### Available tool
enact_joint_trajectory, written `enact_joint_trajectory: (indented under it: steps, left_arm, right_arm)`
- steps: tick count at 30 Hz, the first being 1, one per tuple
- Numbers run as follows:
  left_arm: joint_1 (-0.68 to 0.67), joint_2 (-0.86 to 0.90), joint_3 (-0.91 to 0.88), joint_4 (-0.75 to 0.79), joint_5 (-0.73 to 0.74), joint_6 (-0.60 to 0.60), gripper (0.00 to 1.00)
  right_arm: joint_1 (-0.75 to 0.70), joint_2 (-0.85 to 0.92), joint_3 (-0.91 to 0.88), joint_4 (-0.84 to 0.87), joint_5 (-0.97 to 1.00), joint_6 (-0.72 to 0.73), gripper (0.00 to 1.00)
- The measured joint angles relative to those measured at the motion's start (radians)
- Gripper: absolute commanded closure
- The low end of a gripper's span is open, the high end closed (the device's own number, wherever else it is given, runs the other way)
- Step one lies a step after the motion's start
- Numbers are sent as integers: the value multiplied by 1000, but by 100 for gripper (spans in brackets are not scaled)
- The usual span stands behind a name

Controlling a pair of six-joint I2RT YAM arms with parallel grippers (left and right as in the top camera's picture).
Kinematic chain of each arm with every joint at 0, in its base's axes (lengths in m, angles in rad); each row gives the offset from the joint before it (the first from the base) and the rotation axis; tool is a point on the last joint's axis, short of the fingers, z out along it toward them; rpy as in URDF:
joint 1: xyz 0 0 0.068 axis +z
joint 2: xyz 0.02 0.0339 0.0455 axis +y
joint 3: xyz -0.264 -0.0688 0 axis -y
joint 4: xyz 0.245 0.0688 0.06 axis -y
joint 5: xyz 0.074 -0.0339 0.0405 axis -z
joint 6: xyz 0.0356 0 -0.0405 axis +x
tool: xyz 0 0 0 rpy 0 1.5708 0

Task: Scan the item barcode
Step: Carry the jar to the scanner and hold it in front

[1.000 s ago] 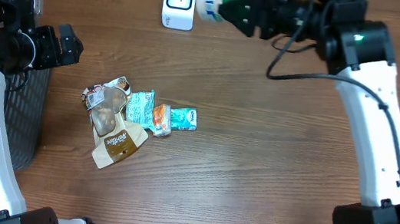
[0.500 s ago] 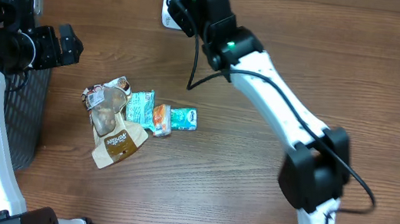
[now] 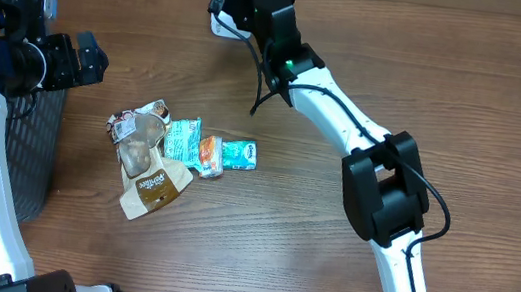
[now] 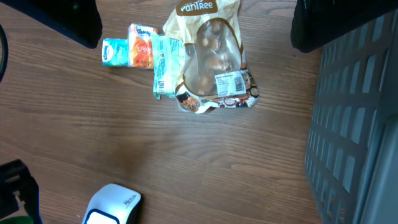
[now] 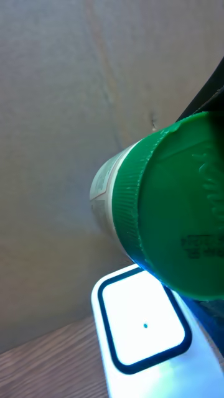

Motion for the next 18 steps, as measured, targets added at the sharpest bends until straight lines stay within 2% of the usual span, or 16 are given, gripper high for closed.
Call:
enact_joint_trajectory:
  steps: [7, 16, 18]
  left_arm:
    - [0, 0, 0, 0, 0, 0, 0]
    - [0, 0, 0, 0, 0, 0, 0]
    - [0, 0, 0, 0, 0, 0, 1]
  right_arm:
    - [-31, 5, 0, 16, -50, -57, 61]
    - [-37, 8, 0, 17, -56, -68, 60]
    - [-34, 8, 0, 17, -56, -57, 57]
